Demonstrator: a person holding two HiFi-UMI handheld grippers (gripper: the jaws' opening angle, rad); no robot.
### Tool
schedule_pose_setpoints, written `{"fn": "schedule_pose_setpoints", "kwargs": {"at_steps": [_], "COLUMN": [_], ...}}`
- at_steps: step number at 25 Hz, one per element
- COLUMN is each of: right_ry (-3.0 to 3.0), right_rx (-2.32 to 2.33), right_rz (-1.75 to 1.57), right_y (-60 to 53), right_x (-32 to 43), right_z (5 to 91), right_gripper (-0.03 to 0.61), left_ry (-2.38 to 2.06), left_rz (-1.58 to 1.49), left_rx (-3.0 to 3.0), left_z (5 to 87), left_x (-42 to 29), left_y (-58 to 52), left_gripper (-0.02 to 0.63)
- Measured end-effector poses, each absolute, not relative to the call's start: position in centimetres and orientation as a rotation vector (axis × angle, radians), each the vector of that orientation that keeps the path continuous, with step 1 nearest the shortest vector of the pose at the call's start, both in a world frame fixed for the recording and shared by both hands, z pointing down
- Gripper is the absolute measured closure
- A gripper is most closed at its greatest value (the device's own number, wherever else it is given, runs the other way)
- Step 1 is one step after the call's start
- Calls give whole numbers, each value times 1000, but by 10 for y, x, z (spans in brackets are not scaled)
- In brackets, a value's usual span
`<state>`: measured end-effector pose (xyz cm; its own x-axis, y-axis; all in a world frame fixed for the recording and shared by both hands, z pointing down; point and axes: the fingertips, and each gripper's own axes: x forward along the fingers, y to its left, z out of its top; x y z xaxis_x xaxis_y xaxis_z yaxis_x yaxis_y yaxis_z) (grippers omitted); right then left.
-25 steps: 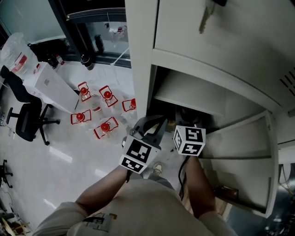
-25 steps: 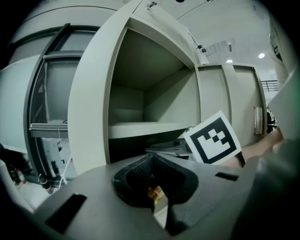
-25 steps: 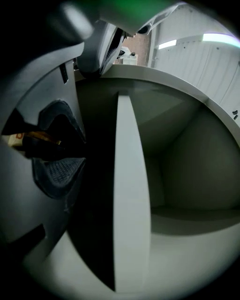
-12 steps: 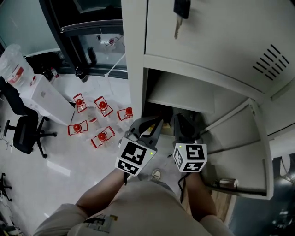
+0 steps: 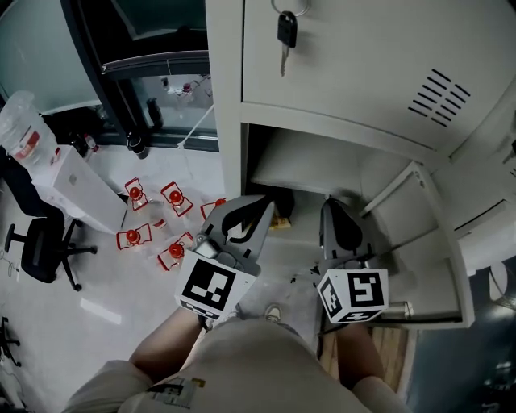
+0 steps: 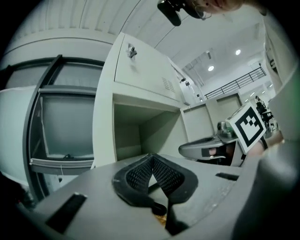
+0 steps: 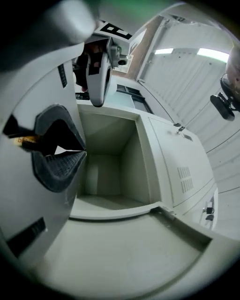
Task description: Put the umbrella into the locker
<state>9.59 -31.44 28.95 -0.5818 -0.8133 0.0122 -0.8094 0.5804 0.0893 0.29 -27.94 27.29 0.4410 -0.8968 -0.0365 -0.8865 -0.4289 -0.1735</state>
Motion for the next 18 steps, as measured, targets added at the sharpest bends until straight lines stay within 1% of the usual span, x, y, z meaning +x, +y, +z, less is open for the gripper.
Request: {"fn": "schedule_pose_setpoints", "kwargs": {"at_steps": [3, 6, 8, 12, 18], "right_ry": [-2803, -2860, -2897, -2949, -3002], "right_rx": [1405, 1405, 1398, 1388, 1386], "right_rz": [-160, -152, -130, -113, -126], "right_y": [-302, -290, -282, -266, -246], "right_x": [101, 108, 112, 118, 123], "right_z": [258, 234, 223, 207, 196], "right_gripper": [566, 568, 569, 571, 571], "left_ry": [1553, 1561, 1579, 1639, 1610], "left_rz": [-81, -167, -168, -75, -59], "left_rx": [-2431, -2336, -2308, -2343, -2354], "left_z": [244, 227, 219, 209, 213], "left_x": [-5, -15, -21, -30, -35], "left_y": [-269, -259, -251, -234, -219], "left_gripper": [606, 606, 606, 606, 606]}}
